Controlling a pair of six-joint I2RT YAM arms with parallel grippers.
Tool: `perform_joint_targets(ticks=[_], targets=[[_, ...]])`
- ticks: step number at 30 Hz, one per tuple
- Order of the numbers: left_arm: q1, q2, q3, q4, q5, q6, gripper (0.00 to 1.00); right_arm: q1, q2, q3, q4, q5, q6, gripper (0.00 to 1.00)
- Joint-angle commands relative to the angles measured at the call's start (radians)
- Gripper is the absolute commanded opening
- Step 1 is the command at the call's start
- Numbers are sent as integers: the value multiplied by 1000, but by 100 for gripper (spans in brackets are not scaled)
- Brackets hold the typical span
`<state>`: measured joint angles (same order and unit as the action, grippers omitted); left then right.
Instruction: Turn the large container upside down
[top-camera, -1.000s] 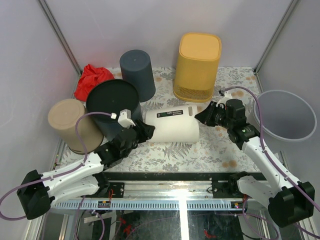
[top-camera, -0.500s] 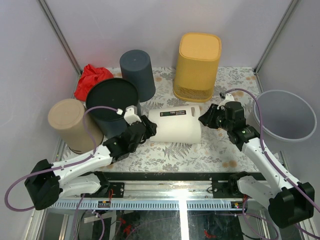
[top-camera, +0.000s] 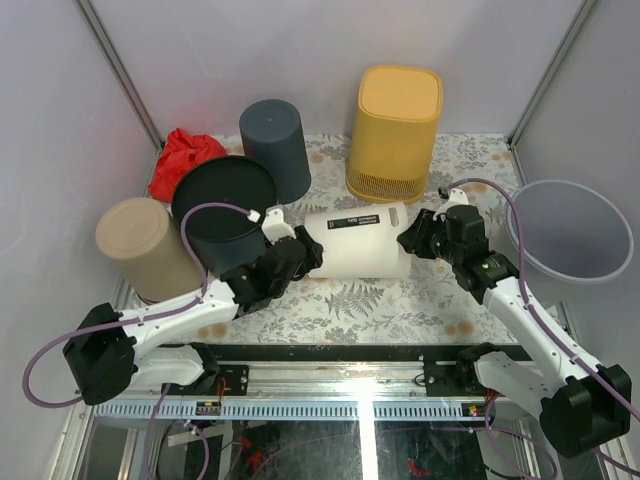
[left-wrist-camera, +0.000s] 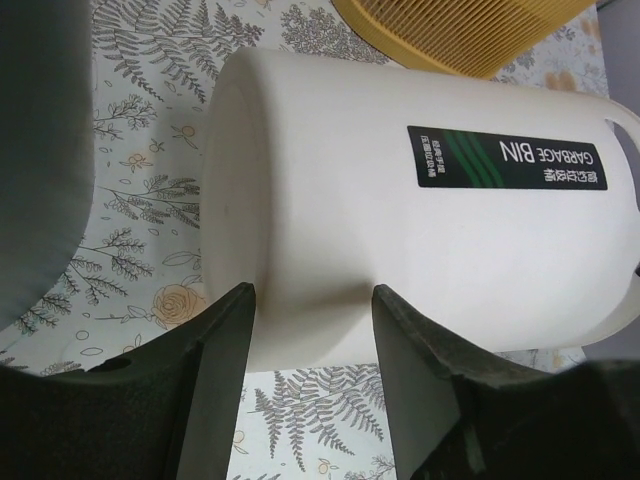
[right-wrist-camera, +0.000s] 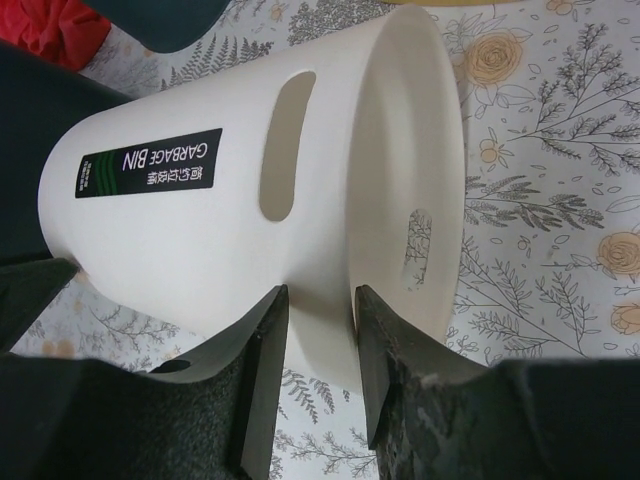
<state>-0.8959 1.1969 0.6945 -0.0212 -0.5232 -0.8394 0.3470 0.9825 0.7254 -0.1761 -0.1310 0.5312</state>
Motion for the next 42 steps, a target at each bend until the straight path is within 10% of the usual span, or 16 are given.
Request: perform_joint_targets(ticks=[1, 42], targets=[[-28, 23, 70, 4, -21, 14, 49, 34, 5, 22, -9, 65, 8, 40], [-148, 1, 301, -79, -70, 113, 48, 64, -28, -47, 176, -104, 185, 50]])
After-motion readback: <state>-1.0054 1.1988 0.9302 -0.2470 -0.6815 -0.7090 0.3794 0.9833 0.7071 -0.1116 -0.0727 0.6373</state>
